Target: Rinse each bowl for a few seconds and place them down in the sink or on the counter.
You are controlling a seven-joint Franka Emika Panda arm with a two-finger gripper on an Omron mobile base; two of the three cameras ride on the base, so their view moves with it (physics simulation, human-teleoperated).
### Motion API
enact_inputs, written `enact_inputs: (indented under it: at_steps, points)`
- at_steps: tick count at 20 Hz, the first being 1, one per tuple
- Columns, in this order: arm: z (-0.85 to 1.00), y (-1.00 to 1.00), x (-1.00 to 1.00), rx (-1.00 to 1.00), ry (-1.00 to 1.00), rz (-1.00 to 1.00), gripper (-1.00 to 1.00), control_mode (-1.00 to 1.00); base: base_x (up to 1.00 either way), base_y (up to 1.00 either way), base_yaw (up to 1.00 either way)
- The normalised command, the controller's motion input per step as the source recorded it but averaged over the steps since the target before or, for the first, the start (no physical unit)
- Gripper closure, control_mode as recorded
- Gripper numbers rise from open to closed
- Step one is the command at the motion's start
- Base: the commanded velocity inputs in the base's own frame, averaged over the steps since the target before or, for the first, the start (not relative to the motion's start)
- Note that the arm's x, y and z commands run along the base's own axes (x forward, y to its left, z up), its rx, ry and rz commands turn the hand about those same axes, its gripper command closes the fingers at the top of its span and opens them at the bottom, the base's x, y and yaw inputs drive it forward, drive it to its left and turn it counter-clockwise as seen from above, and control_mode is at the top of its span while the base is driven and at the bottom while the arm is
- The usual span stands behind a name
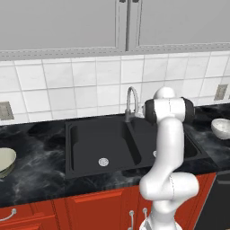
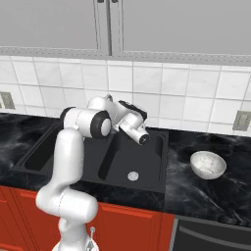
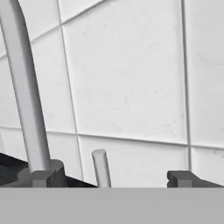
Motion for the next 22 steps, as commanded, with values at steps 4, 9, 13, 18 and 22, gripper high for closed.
enact_inputs:
  at_steps: [4, 9, 13, 18, 22]
  points:
    - [-0.15, -0.04, 0.34, 0.02, 0.00, 0.00, -1.00, -1.00, 0.00, 0.00, 0.00]
    - [-0.14, -0.03, 0.34, 0.01, 0.00, 0.00, -1.00, -1.00, 0.00, 0.00, 0.00]
    - [-0.15, -0.01, 0.26, 0.01, 0.00, 0.00, 1.00, -1.00, 0.00, 0.00, 0.00]
    - [-0.06, -0.23, 0.04, 0.04, 0.00, 0.00, 1.00, -1.00, 0.00, 0.00, 0.00]
    - [-0.02, -0.34, -0.03, 0.07, 0.00, -0.02, 1.00, -1.00, 0.00, 0.00, 0.00]
